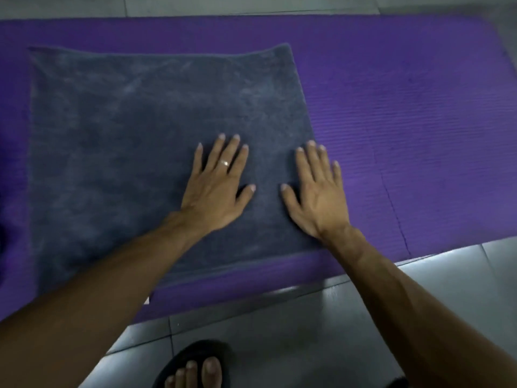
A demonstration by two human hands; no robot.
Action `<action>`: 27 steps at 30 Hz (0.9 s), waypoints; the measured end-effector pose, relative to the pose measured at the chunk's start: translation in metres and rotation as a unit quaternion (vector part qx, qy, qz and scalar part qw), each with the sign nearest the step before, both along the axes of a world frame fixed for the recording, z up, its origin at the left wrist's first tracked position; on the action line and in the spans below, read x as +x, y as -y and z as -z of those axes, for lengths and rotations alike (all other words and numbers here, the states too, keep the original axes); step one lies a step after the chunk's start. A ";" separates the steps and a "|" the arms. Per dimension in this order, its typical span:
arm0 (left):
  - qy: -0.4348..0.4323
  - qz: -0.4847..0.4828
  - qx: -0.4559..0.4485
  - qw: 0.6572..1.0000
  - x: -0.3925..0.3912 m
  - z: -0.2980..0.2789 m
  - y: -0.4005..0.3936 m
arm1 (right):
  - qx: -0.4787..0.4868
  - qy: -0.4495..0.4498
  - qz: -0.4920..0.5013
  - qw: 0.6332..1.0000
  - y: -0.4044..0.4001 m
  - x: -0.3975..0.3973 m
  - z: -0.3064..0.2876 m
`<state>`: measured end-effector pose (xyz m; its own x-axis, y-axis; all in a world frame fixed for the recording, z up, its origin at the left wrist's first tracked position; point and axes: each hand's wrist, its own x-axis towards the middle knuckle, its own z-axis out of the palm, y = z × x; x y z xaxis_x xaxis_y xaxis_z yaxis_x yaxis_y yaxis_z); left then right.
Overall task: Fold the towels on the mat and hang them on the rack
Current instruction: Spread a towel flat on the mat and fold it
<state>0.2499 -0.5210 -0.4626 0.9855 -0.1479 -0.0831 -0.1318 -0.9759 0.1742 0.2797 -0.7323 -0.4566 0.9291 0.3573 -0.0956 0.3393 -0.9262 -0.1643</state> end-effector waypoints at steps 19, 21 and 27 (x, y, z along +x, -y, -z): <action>-0.024 -0.026 0.067 0.997 0.142 0.007 -0.037 | -0.132 -0.021 -0.140 0.981 -0.053 0.256 -0.002; -0.035 -0.021 0.069 0.997 0.144 0.004 -0.036 | -0.139 0.015 -0.143 0.980 -0.055 0.256 -0.013; -0.045 -0.024 0.080 0.996 0.144 0.006 -0.037 | -0.153 -0.044 -0.299 0.941 -0.025 0.252 -0.013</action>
<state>0.3943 -0.4838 -0.4682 0.9787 -0.0786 -0.1897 -0.0750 -0.9968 0.0258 0.5314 -0.7072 -0.4439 0.5537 0.7569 -0.3472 0.8127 -0.5821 0.0270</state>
